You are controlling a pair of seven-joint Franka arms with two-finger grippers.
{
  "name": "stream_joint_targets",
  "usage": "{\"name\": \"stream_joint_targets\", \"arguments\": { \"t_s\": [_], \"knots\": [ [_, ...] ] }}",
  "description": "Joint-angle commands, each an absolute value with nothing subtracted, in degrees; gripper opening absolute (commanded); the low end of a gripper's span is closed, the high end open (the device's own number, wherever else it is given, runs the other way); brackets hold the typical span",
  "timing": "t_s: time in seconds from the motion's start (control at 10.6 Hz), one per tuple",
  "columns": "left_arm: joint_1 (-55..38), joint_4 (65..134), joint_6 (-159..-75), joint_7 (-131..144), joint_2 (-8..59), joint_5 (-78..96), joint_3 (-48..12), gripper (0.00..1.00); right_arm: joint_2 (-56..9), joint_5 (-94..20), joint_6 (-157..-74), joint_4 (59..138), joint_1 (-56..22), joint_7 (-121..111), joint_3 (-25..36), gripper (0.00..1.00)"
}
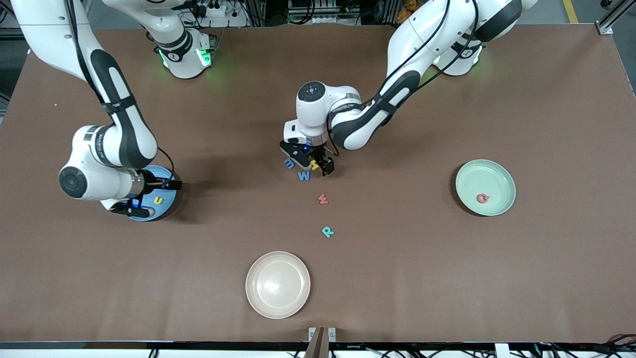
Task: Sort upper and lower case letters into plates
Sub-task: 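Lower the left gripper over the yellow H among the letters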
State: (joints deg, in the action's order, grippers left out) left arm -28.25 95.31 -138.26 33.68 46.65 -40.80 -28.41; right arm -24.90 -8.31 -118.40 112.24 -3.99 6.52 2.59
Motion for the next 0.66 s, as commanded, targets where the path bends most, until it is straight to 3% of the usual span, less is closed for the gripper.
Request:
{"name": "stream_joint_targets", "arguments": {
  "t_s": [0.0,0.57],
  "knots": [
    [-27.9,94.9,-139.0,31.4,47.0,-38.7,-28.7,1.0,-25.2,-9.4,-117.8,111.5,-4.2,8.1,2.5,0.99],
    [-27.0,94.4,-139.1,23.0,47.2,-33.7,-28.8,1.0,-25.2,-10.3,-117.6,111.5,-5.0,8.8,2.6,0.99]
  ]
}}
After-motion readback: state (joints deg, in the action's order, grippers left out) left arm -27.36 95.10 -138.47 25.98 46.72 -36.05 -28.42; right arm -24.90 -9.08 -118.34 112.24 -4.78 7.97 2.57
